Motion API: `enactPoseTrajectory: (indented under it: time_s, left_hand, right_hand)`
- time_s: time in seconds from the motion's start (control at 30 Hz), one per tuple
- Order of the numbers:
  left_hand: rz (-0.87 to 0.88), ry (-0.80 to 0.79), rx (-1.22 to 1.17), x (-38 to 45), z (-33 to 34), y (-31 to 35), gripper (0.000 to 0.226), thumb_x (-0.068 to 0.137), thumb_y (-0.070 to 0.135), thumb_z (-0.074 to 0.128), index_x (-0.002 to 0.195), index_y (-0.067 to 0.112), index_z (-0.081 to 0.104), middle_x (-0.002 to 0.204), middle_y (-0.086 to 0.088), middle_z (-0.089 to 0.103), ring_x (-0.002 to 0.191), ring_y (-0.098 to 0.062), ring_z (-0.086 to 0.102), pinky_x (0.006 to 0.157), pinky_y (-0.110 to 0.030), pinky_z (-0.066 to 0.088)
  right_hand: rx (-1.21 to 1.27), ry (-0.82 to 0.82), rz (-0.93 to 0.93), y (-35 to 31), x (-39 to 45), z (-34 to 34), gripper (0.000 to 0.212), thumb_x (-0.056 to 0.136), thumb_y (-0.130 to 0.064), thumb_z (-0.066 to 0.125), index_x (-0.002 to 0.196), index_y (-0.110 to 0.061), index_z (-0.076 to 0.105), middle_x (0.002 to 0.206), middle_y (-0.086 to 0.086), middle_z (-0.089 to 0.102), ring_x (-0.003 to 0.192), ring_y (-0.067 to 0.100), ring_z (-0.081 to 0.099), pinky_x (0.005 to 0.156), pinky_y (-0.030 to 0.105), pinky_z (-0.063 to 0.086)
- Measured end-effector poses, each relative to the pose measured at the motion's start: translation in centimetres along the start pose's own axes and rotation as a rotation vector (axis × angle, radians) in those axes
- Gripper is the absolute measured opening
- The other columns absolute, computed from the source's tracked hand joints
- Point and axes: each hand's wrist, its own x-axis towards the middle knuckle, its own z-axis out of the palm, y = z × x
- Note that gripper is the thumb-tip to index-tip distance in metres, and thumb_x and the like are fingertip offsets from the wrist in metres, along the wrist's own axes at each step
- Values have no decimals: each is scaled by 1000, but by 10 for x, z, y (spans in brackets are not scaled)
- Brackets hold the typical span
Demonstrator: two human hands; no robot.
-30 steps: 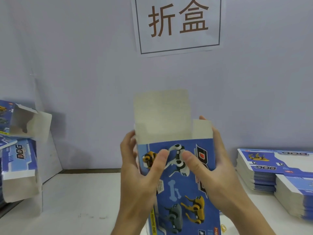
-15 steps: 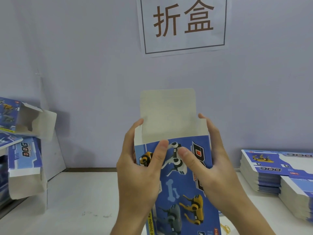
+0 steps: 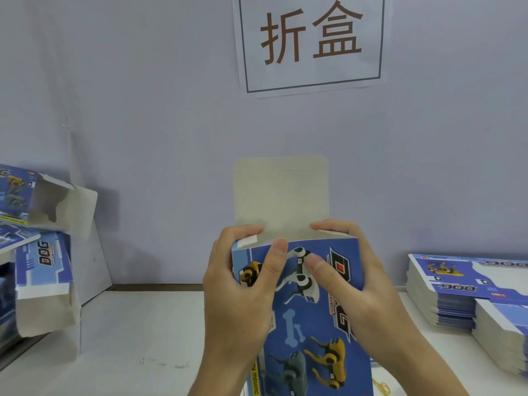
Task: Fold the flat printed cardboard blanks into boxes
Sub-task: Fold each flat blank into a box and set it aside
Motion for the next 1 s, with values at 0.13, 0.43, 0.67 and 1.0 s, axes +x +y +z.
enactPoseTrajectory:
  time_s: [0.13, 0.43, 0.67, 1.0]
  left_hand:
    - [-5, -26, -23, 1, -3, 2, 44, 70, 53, 69, 113, 50, 60, 122, 6, 65, 102, -21, 72, 70, -34, 63]
    - [19, 32, 63, 1, -1, 2, 35, 70, 58, 69, 100, 40, 65, 108, -4, 68, 93, -22, 72, 65, -32, 61]
    - [-58, 3, -42, -1, 3, 9, 49, 81, 63, 51, 83, 15, 58, 87, -23, 52, 74, -48, 54, 60, -59, 50]
    - [-125, 57, -93, -3, 4, 14, 49, 100, 14, 44, 124, 57, 45, 94, 18, 63, 69, -4, 59, 68, -61, 55]
  right_hand:
    - [-77, -34, -44, -4, -1, 0, 52, 83, -47, 65, 126, -63, 42, 113, -24, 67, 98, 8, 72, 76, 22, 59]
    - [-109, -49, 9, -13, 5, -3, 40, 85, -60, 65, 123, -48, 56, 103, -5, 74, 96, 14, 73, 83, 33, 60]
    - [-92, 138, 108, -17, 4, 2, 44, 85, -64, 38, 94, -38, 73, 84, 17, 68, 76, 32, 67, 73, 44, 54]
    - [-17, 200, 216, -26, 3, 6, 31, 88, -38, 54, 112, -57, 51, 66, 5, 59, 61, 22, 58, 53, 34, 50]
